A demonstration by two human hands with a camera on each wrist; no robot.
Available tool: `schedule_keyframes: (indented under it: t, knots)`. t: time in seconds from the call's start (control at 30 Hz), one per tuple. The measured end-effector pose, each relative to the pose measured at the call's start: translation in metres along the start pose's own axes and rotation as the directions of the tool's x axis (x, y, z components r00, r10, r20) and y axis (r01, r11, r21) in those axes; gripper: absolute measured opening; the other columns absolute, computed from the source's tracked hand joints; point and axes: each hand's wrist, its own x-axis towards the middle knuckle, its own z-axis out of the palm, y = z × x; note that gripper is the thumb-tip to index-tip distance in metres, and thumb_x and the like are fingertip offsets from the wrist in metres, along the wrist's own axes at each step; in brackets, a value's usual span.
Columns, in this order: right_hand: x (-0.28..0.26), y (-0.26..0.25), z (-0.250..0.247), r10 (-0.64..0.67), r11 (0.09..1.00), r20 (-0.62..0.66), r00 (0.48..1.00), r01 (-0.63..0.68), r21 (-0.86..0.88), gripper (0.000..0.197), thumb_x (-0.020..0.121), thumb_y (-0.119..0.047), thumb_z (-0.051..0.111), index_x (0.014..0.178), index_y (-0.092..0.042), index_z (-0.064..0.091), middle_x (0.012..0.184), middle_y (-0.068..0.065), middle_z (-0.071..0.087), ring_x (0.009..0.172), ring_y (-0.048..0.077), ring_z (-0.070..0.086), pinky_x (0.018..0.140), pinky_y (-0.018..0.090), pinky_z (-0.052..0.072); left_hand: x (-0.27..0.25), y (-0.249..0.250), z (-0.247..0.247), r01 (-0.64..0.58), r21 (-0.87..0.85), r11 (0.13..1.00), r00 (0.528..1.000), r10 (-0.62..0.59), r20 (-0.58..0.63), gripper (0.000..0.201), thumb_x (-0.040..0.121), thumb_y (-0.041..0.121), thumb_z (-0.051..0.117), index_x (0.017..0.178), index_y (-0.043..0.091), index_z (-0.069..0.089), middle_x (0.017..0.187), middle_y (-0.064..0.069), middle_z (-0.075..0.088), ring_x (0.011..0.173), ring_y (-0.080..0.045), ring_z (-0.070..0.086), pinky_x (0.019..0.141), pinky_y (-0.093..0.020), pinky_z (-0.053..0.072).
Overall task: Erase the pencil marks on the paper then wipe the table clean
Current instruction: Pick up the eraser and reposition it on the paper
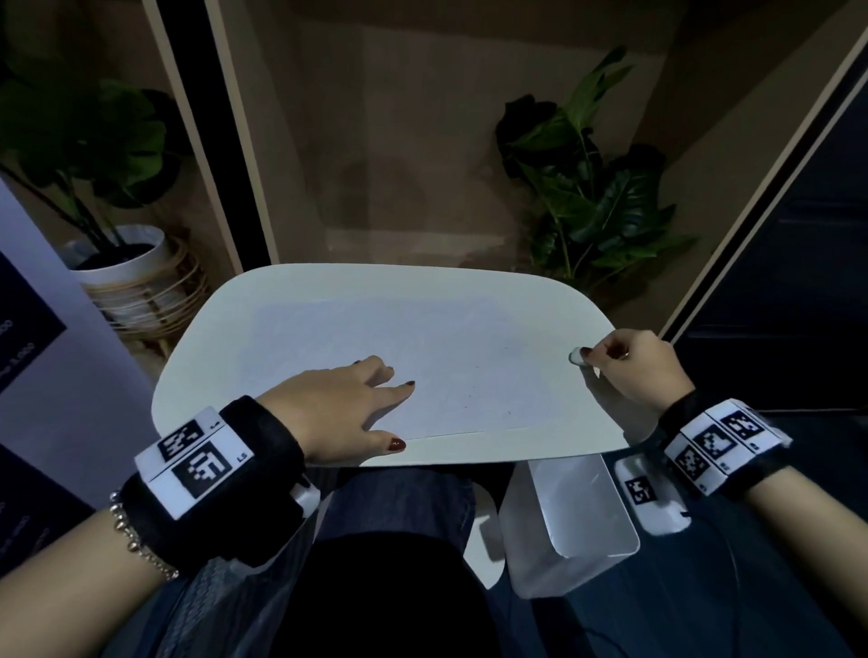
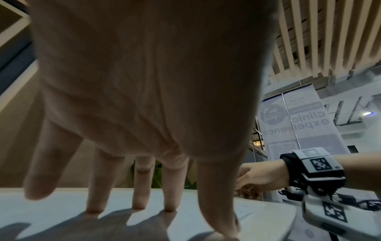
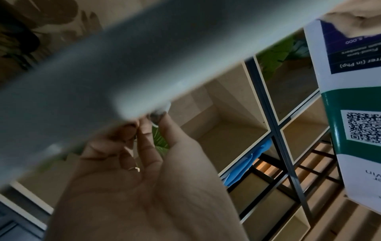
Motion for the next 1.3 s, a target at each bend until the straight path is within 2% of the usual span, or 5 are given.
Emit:
schedule_keyframes:
  t: [0.47,0.73,0.93,1.13,1.3]
  knots:
    - [-0.109,-0.079,0.030,-0.456,0.671,0.715,0.530,0.733,-0.115,0.085,0.090,-0.070,0.008,0.159,-0.021,0.001,0.163,-0.011,-0.014,0.149,0.004,-0.017,0.120,0.033,-0.012,0.001,0.007,0.000,0.013,0.074,0.997,0.999,-0.010,-0.031,0.068,0.098,0.060,0.034,0.155,0.040,0.004,0.160,0.010,0.007,0.144,-0.011,0.024,0.107,-0.029,0.035]
    - [-0.086,-0.067,0.016,-0.216,0.705,0.565,0.796,0.528,-0.474,0.099,0.081,-0.074,-0.003,0.158,-0.012,-0.002,0.166,0.003,-0.009,0.152,0.013,-0.008,0.123,0.032,-0.005,0.002,0.001,0.002,0.013,0.044,0.999,1.000,-0.012,-0.025,0.063,0.099,0.058,0.033,0.154,0.044,0.006,0.159,0.014,0.007,0.142,-0.010,0.028,0.104,-0.029,0.036]
    - [-0.118,-0.088,0.029,-0.433,0.657,0.773,0.463,0.749,-0.080,0.079,0.096,-0.062,0.017,0.158,-0.020,-0.007,0.163,-0.007,-0.018,0.149,0.003,-0.018,0.122,0.027,-0.009,0.002,0.003,0.001,0.016,0.058,0.998,1.000,-0.015,-0.019,0.063,0.099,0.058,0.032,0.154,0.044,0.005,0.160,0.013,0.006,0.143,-0.011,0.028,0.105,-0.029,0.037]
    - [-0.092,-0.063,0.009,-0.118,0.731,0.584,0.803,0.468,-0.497,0.090,0.092,-0.069,0.011,0.157,-0.010,-0.008,0.164,0.005,-0.016,0.152,0.015,-0.011,0.124,0.031,-0.002,0.002,0.001,0.002,0.016,0.066,0.998,1.000,-0.015,-0.013,0.063,0.099,0.059,0.031,0.154,0.044,0.004,0.160,0.013,0.004,0.142,-0.012,0.029,0.105,-0.029,0.036]
    - [-0.117,-0.084,0.020,-0.361,0.686,0.727,0.585,0.694,-0.218,0.096,0.082,-0.072,0.004,0.158,-0.015,-0.007,0.163,-0.001,-0.017,0.150,0.007,-0.017,0.122,0.025,-0.008,0.003,0.002,0.001,0.020,0.061,0.998,1.000,-0.019,-0.013,0.063,0.099,0.060,0.031,0.153,0.045,0.005,0.160,0.014,0.005,0.141,-0.011,0.030,0.103,-0.028,0.038]
